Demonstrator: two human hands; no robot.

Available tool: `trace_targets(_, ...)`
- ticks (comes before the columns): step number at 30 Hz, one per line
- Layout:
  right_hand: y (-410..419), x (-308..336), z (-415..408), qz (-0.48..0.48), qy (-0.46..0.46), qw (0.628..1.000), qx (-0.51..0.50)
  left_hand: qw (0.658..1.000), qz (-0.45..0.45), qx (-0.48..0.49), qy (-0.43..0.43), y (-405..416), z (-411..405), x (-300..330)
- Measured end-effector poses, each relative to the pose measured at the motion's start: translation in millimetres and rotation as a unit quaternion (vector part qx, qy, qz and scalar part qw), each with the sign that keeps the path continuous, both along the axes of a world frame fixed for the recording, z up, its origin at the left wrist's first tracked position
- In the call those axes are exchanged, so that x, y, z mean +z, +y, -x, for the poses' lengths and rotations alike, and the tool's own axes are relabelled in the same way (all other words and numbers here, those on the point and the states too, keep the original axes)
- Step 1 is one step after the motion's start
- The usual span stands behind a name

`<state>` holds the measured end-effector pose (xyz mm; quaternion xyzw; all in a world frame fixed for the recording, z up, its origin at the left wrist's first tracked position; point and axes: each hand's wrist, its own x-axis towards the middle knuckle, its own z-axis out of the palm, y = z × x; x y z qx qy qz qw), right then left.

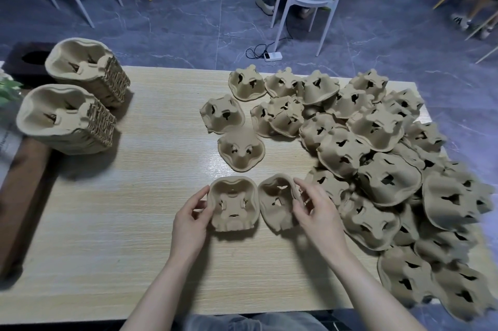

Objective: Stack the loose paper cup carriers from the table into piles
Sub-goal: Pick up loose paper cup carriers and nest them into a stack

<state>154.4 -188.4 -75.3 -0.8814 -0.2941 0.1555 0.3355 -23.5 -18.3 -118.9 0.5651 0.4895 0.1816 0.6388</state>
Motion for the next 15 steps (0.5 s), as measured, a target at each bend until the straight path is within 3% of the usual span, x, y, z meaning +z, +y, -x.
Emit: trace_targets(15, 2, 13, 0, -0.169, 0.041, 0.979, -0.104, 1.0, 0.001, -0.021, 0.003, -4, -3, 0)
